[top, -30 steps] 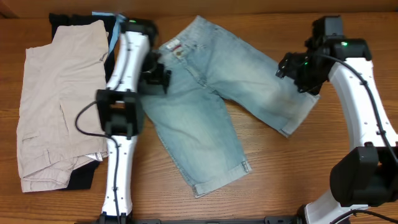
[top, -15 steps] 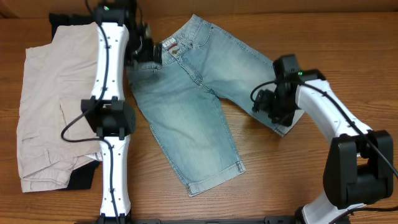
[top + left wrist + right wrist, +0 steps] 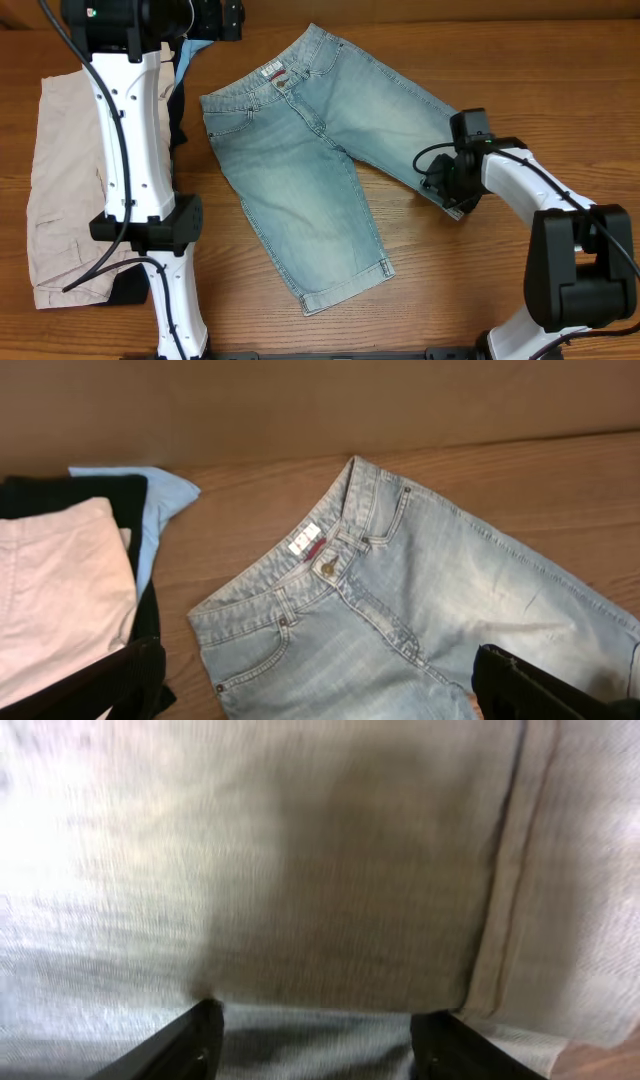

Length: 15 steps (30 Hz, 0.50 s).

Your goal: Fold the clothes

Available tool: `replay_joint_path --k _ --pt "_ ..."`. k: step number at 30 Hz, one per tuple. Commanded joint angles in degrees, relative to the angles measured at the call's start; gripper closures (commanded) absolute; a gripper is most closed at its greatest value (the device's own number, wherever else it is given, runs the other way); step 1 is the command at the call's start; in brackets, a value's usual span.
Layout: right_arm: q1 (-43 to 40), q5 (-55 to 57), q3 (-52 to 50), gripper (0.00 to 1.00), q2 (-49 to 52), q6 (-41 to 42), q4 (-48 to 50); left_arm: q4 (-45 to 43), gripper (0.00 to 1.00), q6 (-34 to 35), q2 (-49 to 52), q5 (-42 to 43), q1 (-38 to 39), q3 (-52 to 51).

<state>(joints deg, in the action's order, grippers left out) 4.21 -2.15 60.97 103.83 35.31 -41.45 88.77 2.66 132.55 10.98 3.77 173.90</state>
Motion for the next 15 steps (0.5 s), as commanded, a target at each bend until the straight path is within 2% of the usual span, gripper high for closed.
replay_joint_path --k 1,8,15 --pt "-3.0 2.5 -0.7 0.37 3.8 0.3 1.2 0.0 0.00 -0.5 1.4 0.7 0.4 -0.5" --pt "-7.9 2.1 0.0 0.39 10.9 -2.3 6.9 -1.7 0.00 -0.5 1.4 0.7 0.4 -0.5" --pt "-11.9 2.1 7.5 0.39 16.8 -2.7 14.0 -2.3 0.00 -0.5 1.4 0.7 0.6 -0.5"
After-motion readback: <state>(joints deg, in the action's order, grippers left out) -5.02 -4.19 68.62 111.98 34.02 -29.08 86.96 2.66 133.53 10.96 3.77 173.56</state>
